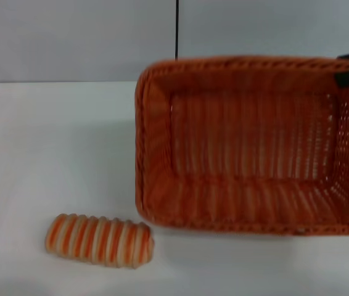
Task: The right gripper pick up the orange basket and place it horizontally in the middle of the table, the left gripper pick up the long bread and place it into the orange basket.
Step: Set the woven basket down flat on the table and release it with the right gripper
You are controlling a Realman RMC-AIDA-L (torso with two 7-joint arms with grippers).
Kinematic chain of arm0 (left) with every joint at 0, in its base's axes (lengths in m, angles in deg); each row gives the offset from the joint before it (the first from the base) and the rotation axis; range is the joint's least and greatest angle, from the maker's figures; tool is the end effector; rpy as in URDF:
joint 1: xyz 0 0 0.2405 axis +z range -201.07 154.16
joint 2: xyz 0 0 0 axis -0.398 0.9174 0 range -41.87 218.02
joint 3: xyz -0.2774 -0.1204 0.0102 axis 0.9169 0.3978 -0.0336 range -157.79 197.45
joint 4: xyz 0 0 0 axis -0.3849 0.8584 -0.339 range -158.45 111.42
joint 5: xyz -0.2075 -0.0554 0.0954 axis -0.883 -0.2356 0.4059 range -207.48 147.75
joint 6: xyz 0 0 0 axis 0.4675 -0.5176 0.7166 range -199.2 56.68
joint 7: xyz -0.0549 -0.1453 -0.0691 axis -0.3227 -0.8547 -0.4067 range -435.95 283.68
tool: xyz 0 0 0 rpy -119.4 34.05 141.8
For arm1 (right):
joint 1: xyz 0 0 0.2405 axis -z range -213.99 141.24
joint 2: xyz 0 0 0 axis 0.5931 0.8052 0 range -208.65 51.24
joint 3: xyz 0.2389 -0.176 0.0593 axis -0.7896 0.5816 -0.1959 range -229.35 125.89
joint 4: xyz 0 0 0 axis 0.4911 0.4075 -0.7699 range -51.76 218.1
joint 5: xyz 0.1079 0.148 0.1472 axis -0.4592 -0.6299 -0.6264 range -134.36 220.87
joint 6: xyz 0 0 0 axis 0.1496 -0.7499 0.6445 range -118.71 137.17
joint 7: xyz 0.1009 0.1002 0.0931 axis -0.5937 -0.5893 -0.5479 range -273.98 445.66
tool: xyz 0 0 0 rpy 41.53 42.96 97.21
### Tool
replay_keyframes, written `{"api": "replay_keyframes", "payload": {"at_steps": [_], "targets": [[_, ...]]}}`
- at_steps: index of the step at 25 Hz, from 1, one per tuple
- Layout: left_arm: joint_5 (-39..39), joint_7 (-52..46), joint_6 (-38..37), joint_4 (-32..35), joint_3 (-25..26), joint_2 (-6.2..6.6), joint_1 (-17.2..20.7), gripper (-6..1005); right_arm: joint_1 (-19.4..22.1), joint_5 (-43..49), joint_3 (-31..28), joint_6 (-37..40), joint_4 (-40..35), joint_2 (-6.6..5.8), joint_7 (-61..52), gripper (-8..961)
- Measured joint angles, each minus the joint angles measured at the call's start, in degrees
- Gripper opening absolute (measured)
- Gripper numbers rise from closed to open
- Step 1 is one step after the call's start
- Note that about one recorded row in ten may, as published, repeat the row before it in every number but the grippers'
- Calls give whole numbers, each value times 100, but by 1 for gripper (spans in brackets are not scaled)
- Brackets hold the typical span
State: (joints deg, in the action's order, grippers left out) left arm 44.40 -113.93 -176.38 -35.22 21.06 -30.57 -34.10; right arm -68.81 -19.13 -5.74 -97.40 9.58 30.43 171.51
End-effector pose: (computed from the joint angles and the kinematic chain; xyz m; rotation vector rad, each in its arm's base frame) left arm -0.4046 0.2365 0.0090 -1.0899 -0.6785 -1.3344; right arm 0.2280 0.3978 0.1056 -2.8590 0.0836 0.2059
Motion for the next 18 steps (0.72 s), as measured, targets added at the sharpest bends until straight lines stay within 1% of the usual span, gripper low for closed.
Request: {"api": "replay_keyframes", "payload": {"at_steps": [4, 6, 11, 16, 18], "targets": [[0, 0, 36, -4, 0, 2, -2, 833, -30, 91, 411, -16, 182, -29, 104, 179], [0, 0, 47, -6, 0, 6, -6, 833, -49, 109, 442, -10, 271, -29, 140, 179], [0, 0, 58, -8, -31, 4, -28, 833, -229, 285, 522, 39, 826, -28, 399, 179], [0, 0, 62, -8, -72, 1, -61, 833, -410, 590, 520, 120, 1266, 25, 704, 179], [0, 0, 64, -8, -71, 0, -72, 833, -475, 630, 530, 185, 1411, 28, 781, 179]]}}
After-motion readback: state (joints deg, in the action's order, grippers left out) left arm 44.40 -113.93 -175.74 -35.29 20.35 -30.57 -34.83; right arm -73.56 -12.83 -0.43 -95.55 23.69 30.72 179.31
